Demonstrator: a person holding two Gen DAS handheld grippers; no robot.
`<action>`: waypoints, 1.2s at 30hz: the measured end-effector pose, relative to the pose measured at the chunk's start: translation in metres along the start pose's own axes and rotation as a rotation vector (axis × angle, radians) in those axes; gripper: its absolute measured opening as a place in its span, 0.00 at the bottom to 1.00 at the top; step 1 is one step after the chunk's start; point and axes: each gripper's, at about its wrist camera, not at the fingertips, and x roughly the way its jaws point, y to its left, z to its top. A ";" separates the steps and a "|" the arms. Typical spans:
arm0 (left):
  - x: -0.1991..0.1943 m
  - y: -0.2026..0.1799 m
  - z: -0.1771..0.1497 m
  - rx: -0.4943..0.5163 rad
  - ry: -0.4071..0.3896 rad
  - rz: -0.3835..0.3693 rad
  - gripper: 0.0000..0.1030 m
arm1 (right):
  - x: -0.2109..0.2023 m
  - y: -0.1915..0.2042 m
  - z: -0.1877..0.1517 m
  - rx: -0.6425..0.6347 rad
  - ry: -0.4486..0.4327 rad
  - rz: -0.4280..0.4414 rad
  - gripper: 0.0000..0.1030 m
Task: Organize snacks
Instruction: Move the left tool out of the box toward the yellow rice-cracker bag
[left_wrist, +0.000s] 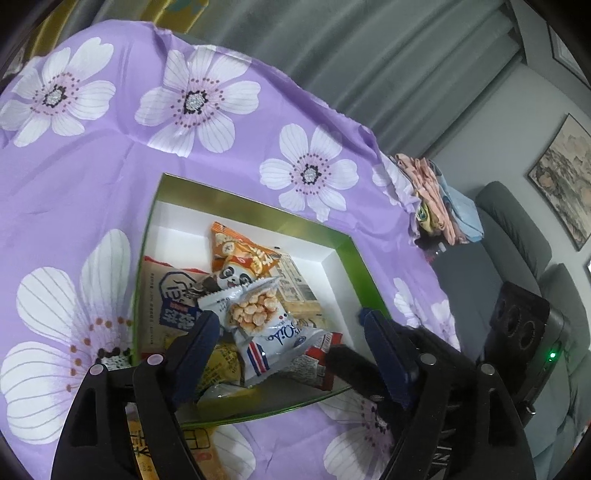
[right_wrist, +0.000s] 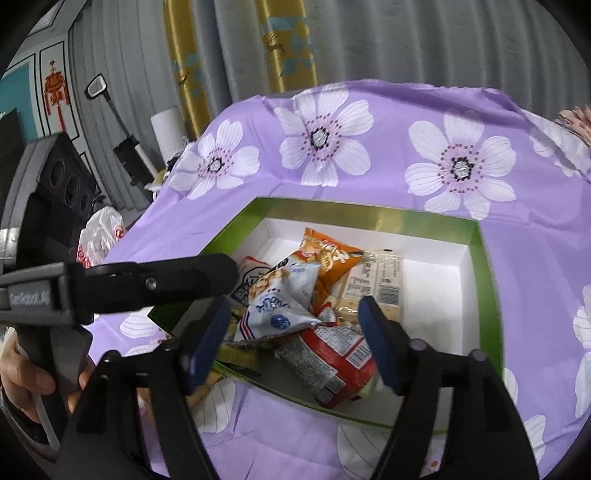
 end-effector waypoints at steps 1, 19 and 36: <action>-0.002 0.000 0.000 0.001 -0.003 0.006 0.78 | -0.004 0.000 -0.001 0.007 -0.007 -0.001 0.76; -0.037 -0.008 -0.006 0.012 -0.051 0.062 0.93 | -0.057 0.011 -0.025 0.052 -0.070 0.045 0.90; -0.064 0.020 -0.046 -0.054 -0.029 0.122 0.96 | -0.047 0.009 -0.085 0.159 0.057 0.098 0.90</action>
